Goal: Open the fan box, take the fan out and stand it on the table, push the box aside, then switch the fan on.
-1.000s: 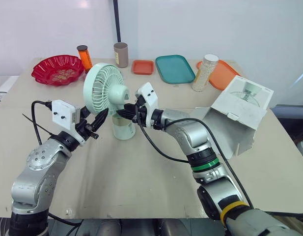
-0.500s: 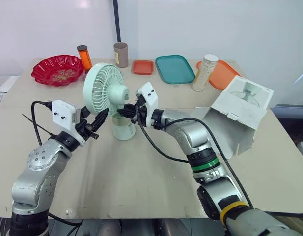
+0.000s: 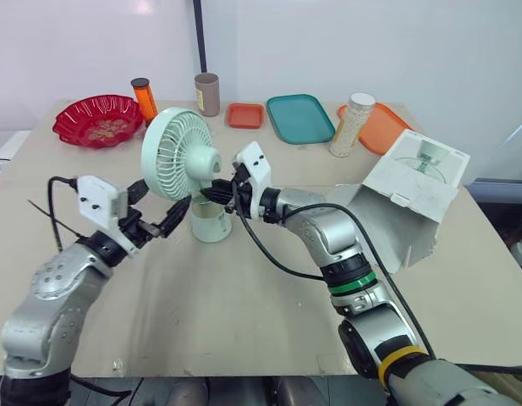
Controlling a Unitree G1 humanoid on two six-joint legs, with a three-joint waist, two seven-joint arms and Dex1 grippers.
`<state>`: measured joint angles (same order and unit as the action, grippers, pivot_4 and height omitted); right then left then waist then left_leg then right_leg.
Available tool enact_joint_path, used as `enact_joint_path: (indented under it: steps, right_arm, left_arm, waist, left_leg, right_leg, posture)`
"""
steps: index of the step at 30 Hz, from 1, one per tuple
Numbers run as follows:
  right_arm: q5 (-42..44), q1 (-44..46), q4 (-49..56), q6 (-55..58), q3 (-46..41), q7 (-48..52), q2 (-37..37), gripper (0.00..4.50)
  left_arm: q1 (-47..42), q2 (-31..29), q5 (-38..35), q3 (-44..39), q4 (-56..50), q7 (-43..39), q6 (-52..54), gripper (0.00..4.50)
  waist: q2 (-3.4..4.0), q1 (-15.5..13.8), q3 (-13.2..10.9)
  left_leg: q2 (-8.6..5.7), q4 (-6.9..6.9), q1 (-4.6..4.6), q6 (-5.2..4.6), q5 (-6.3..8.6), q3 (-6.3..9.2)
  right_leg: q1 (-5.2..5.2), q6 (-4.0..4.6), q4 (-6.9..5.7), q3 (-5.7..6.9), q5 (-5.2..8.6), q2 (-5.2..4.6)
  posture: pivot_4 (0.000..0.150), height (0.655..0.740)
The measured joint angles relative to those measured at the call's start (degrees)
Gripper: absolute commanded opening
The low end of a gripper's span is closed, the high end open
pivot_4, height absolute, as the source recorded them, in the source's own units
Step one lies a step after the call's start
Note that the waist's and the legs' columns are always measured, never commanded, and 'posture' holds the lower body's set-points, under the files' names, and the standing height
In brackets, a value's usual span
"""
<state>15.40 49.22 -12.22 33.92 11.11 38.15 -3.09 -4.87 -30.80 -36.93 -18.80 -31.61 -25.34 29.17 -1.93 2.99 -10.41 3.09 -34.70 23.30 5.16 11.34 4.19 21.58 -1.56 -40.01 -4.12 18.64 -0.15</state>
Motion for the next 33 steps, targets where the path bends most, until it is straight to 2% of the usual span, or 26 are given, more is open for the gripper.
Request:
enact_joint_path:
  steps: [6, 9, 11, 14, 18, 22, 24, 25, 29, 33]
  right_arm:
    - [0.28, 0.26, -0.64, -0.11, -0.82, 1.03, -1.17, 0.35]
    - [2.55, -0.29, -0.16, -0.95, -2.88, 5.68, -4.71, 0.35]
    - [5.44, -2.77, 3.02, -2.1, -4.19, 10.88, -7.44, 0.35]
    - [10.31, -6.18, 8.41, -2.69, -4.89, 20.16, -12.14, 0.35]
    - [15.35, -13.18, 15.31, -3.57, -5.11, 30.0, -17.87, 0.35]
    - [15.46, -16.22, 17.21, -4.87, -3.67, 31.75, -18.13, 0.35]
    - [15.46, -16.63, 17.68, -5.03, -3.1, 31.76, -18.16, 0.35]
    - [15.45, -16.96, 17.75, -5.05, -2.52, 31.77, -18.17, 0.35]
    - [14.58, -18.34, 17.77, -6.51, 0.02, 32.4, -18.53, 0.35]
    - [12.96, -19.36, 17.76, -8.71, 1.99, 33.33, -18.88, 0.35]
  left_arm:
    - [4.58, -6.51, -7.72, -11.13, -0.19, -2.91, 3.84, 4.46]
    - [5.86, -9.36, -11.36, -17.52, 2.41, -5.18, 5.62, 4.46]
    - [7.66, -10.59, -11.51, -18.22, 4.17, -7.12, 5.71, 4.46]
    - [9.11, -10.65, -12.25, -17.69, 5.74, -10.68, 5.89, 3.78]
    - [12.28, -10.89, -13.1, -13.32, 6.26, -17.97, 5.88, 2.42]
    - [12.59, -10.78, -13.04, -9.5, 6.14, -20.83, 5.81, 0.99]
    - [13.16, -10.72, -12.95, -7.69, 6.07, -22.08, 5.72, 0.53]
    - [13.49, -10.58, -12.72, -6.25, 6.18, -22.93, 5.63, 0.11]
    - [13.61, -10.47, -10.85, -0.45, 6.43, -25.82, 5.61, 0.05]
    - [10.48, -9.67, -6.67, 4.79, 7.15, -24.56, 4.96, 0.05]
  waist:
    - [0.01, -0.07, -0.02]
    - [0.06, -0.35, -0.05]
    - [0.07, -0.42, -0.05]
    - [0.08, -0.13, -0.07]
    - [0.1, -0.22, -0.08]
    - [0.11, 0.16, -0.09]
    - [0.11, 0.16, -0.09]
    - [0.11, 0.14, -0.09]
    - [0.11, -0.09, -0.09]
    - [0.11, -0.24, -0.09]
  left_leg:
    - [0.0, 0.0, 0.01, 0.0, 0.0, 0.0]
    - [-0.05, 0.0, 0.03, 0.0, 0.0, 0.01]
    - [-0.09, 0.03, 0.06, -0.02, 0.01, 0.02]
    - [-0.04, 0.03, 0.01, -0.01, 0.01, 0.0]
    - [-0.04, 0.1, -0.02, -0.02, 0.01, -0.01]
    - [0.04, 0.06, -0.1, -0.01, 0.0, -0.03]
    - [0.04, 0.07, -0.1, -0.01, 0.0, -0.03]
    - [0.04, 0.07, -0.08, -0.01, 0.0, -0.03]
    - [0.02, 0.07, -0.04, -0.01, 0.0, -0.03]
    - [0.02, 0.05, -0.06, -0.01, 0.0, -0.02]
  right_leg:
    - [0.01, 0.0, 0.01, 0.01, 0.0, -0.01]
    - [0.0, -0.03, 0.06, 0.05, 0.02, -0.06]
    - [-0.01, -0.06, 0.13, 0.06, 0.03, -0.12]
    - [0.0, -0.02, 0.06, 0.03, 0.02, -0.06]
    - [-0.01, -0.02, 0.09, 0.02, 0.04, -0.04]
    - [0.0, 0.04, 0.0, -0.05, -0.01, 0.07]
    - [-0.01, 0.03, 0.02, -0.05, 0.0, 0.08]
    - [-0.01, 0.02, 0.03, -0.04, 0.01, 0.07]
    - [-0.01, 0.02, 0.06, -0.03, 0.01, 0.05]
    - [-0.03, 0.01, 0.05, -0.03, 0.01, 0.05]
  posture:
    - [0.15, 0.74]
    - [0.15, 0.74]
    - [0.15, 0.74]
    - [0.15, 0.74]
    - [0.15, 0.74]
    - [0.15, 0.74]
    - [0.15, 0.74]
    - [0.15, 0.74]
    - [0.15, 0.74]
    - [0.15, 0.74]
